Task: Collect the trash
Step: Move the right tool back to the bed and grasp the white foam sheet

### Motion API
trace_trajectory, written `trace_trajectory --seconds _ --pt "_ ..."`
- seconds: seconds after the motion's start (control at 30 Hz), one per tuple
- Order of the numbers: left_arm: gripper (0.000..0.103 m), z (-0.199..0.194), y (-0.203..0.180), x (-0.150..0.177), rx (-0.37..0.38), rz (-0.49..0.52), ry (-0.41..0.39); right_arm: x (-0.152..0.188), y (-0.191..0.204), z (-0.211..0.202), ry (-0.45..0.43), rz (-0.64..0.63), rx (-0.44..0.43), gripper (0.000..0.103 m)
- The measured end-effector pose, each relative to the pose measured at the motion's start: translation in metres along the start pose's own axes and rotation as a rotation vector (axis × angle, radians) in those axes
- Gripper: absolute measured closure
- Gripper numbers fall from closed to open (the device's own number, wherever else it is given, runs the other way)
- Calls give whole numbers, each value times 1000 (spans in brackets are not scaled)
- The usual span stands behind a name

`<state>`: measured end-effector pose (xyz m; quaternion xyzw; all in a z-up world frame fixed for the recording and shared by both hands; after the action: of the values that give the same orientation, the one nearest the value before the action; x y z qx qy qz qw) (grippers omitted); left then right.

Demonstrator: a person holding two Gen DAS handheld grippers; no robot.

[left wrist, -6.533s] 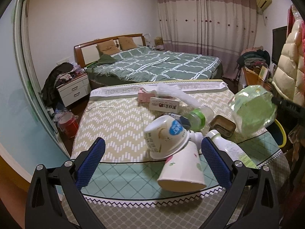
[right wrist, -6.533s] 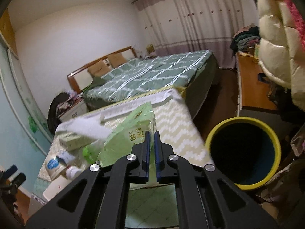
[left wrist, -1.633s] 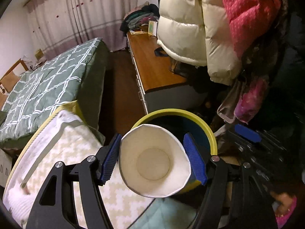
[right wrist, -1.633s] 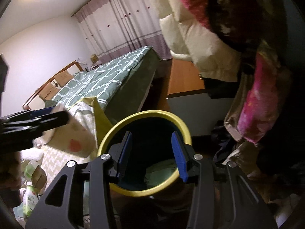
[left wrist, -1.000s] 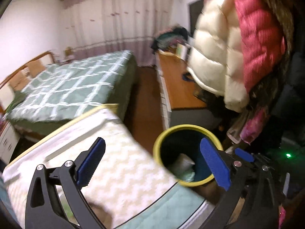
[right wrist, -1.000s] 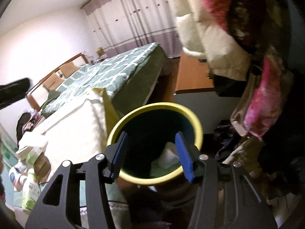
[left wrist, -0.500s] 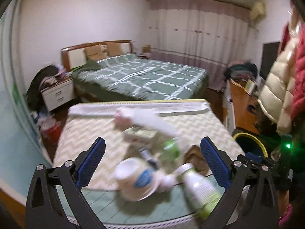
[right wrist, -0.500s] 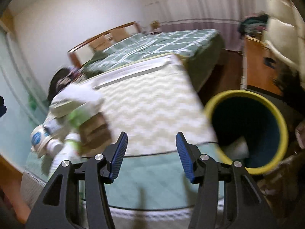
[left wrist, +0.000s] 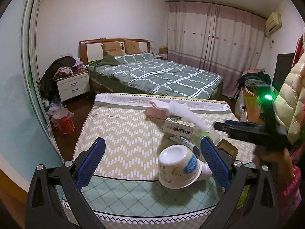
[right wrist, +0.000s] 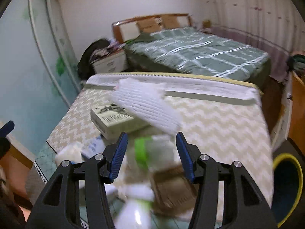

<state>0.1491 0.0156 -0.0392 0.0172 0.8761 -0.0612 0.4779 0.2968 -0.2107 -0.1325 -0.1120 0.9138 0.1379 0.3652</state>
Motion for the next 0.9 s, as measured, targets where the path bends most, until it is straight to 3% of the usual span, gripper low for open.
trace_trajectory --seconds 0.2,0.57,0.63,0.73,0.77,0.9 --pt "5 12 4 0 -15 -9 14 -32 31 40 32 -76 -47 52" --pt "5 29 7 2 -8 -21 38 -39 31 85 120 -114 19 48" --pt "5 31 6 3 -4 -24 42 -38 26 87 124 -100 17 57" --pt "5 33 3 3 0 -23 45 -37 22 87 121 -102 37 81" --pt "5 33 2 4 2 -22 46 -37 20 85 112 -102 43 93" --pt "5 34 1 4 3 -18 47 -38 15 67 51 -100 45 94"
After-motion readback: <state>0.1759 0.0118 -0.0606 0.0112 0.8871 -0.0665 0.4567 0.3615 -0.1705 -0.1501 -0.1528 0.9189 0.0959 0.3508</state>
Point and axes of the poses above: each gripper's, at about its wrist camera, not at the fingertips, and z roughly the way its jaws point, y to its left, x to its underside, the point moved 4 cm from there along z, roughly the way its jaws point
